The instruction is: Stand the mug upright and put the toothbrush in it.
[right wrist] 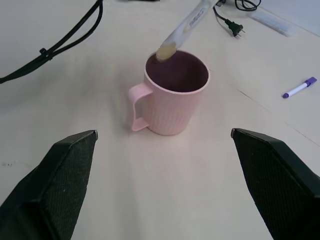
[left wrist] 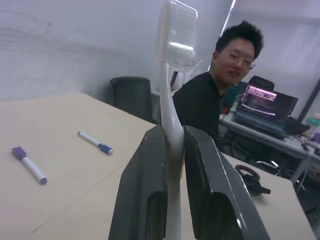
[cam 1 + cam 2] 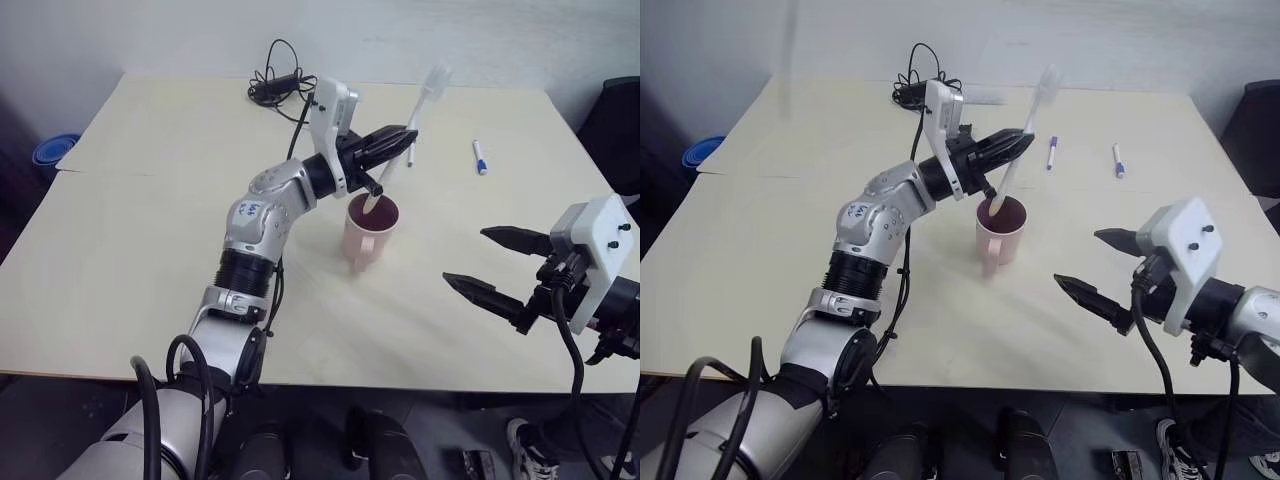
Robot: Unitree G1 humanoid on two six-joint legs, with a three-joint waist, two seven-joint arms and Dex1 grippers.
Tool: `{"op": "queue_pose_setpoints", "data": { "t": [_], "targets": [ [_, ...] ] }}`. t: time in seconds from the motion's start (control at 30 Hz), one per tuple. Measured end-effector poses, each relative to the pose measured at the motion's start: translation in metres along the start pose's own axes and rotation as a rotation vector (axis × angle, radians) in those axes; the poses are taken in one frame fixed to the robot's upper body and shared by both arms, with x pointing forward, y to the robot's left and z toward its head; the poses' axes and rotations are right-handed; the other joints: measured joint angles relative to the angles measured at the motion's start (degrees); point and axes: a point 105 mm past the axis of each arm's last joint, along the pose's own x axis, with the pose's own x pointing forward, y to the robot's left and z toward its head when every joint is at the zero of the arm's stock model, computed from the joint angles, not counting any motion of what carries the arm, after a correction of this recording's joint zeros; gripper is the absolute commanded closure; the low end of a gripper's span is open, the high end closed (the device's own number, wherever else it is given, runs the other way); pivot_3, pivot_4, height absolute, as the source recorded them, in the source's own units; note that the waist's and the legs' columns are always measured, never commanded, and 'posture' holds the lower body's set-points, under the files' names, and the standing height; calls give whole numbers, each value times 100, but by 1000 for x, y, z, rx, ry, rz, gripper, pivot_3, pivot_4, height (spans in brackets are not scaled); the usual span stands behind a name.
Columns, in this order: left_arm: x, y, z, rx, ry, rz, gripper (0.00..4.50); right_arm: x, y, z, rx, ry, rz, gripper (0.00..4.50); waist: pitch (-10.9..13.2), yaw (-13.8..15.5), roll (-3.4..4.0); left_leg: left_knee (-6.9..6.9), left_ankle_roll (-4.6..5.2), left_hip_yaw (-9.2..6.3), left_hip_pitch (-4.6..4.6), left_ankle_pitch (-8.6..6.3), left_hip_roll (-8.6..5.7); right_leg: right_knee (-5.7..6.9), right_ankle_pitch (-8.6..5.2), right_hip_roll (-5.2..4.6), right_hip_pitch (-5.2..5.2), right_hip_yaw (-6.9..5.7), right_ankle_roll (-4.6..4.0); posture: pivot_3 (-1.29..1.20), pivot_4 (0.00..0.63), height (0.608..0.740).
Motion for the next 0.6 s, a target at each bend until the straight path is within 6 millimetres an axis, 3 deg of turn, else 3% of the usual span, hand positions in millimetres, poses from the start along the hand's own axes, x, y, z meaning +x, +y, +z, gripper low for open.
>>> {"op": "queue_pose_setpoints", "data": {
  "t": [0.17, 0.33, 0.4, 0.53, 0.6],
  "targets": [
    [-11, -1, -3, -9, -5, -27, 1621, 0, 1, 1, 6, -5, 11, 0, 0, -1, 0, -1, 10, -4, -9, -5, 2, 5, 5, -1, 0, 0, 8, 0, 150, 740],
    [-58, 12, 3, 25, 43, 15, 72, 0, -4, 0, -9, 4, 21, 0, -1, -37, 2, 1, 10, 1, -4, -5, 8, 10, 7, 1, 0, 4, 11, 0, 150, 740],
    [-91, 14, 16, 79, 117, -14, 10, -2, -7, -3, -7, 26, 46, 0, 0, -55, 2, 2, 8, 4, -5, -6, 10, 12, 7, 10, -3, 5, 10, 0, 150, 740],
    [-179, 19, 66, 237, 309, -13, 10, -13, -21, -16, 29, 101, 104, 0, -1, -88, 6, -1, 3, 8, -3, -9, 17, 4, 5, 21, -3, -6, 7, 0, 150, 740],
    [-211, 14, 76, 311, 444, -37, 10, -17, -25, -18, 32, 113, 134, 0, -2, -67, 7, 0, 8, 12, -2, -13, 16, 2, 5, 17, -2, -5, 8, 0, 150, 740]
  ]
}}
